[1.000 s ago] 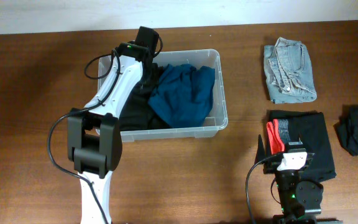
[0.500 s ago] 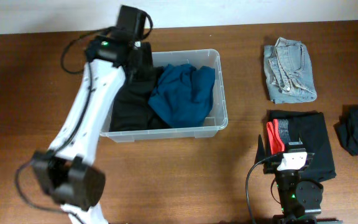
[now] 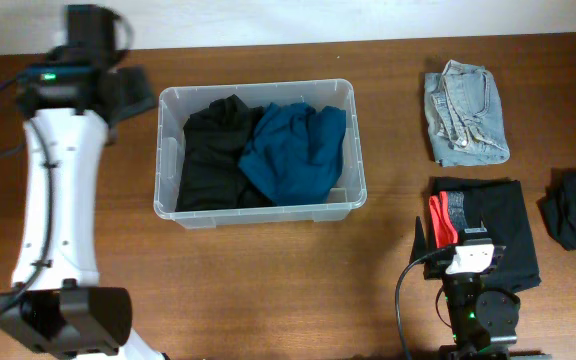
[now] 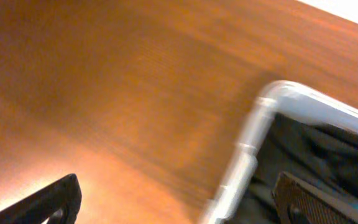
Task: Pack container
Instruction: 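Withdraw the left gripper out of the bin to the left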
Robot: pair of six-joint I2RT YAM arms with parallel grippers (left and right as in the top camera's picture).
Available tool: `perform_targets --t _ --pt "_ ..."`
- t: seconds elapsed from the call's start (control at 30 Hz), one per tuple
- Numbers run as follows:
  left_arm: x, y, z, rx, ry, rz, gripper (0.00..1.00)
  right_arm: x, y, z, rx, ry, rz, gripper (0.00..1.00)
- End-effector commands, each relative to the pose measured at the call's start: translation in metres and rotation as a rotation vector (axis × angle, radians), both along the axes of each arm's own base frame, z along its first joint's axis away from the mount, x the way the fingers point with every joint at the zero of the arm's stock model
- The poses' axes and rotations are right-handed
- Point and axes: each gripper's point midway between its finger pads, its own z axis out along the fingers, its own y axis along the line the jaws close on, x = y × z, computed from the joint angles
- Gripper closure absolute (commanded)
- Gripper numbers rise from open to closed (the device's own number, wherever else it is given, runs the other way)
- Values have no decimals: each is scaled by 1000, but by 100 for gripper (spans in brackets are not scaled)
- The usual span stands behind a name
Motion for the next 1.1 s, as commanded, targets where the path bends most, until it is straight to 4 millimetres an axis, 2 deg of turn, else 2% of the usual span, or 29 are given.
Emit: perform_targets --t 0.0,0.2,0.57,0.67,0.77,0.97,1.07 --pt "-15 32 11 -27 -34 147 1 0 -2 -2 -4 1 -11 2" --pt "-19 45 8 -82 -34 175 1 0 -2 -2 -4 1 -11 2" --pt "-19 48 5 -73 -25 183 1 0 -2 -1 -3 0 -9 2" --pt "-19 48 5 -73 -25 183 1 0 8 0 2 -7 50 2" --pt "-19 48 5 -73 -25 183 1 -2 28 3 74 -13 161 2" --pt "-19 48 5 -73 -25 183 1 -16 73 7 473 64 404 2" --pt "-19 48 5 -73 -25 183 1 -22 85 8 545 100 474 2"
